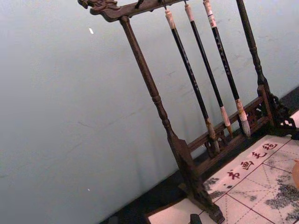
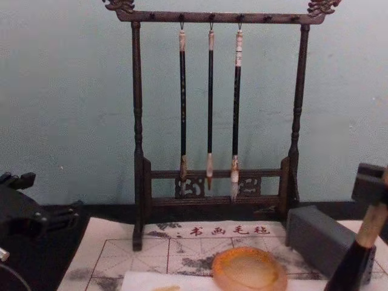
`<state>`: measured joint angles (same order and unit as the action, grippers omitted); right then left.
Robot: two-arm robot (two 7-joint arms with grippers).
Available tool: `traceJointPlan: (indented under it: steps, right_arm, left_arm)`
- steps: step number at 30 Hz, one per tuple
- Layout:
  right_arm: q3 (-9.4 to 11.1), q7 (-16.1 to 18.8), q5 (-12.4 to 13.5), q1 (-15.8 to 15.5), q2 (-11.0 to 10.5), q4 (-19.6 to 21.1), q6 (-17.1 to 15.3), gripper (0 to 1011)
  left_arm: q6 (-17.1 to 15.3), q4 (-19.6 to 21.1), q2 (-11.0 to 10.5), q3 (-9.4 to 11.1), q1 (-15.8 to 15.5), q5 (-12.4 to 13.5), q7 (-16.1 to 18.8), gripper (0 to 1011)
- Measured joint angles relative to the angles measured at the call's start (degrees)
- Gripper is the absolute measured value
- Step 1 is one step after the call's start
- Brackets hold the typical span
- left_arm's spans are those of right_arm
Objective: Pick up the brush from the inkstone, write on the paper, then place the brush back to its original position.
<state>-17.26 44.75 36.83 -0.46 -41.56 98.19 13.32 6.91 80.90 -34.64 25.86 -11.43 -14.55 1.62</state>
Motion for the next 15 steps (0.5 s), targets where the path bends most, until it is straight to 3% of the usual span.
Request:
traceJointPlan:
  steps: [15]
  right_arm:
    - [-1.67,0.80,-0.18,-0.10,-0.90,0.20,0.47,185]
  left_arm:
    - [0.00,0.00,0.00,0.00,0.00,0.00,0.00,1001]
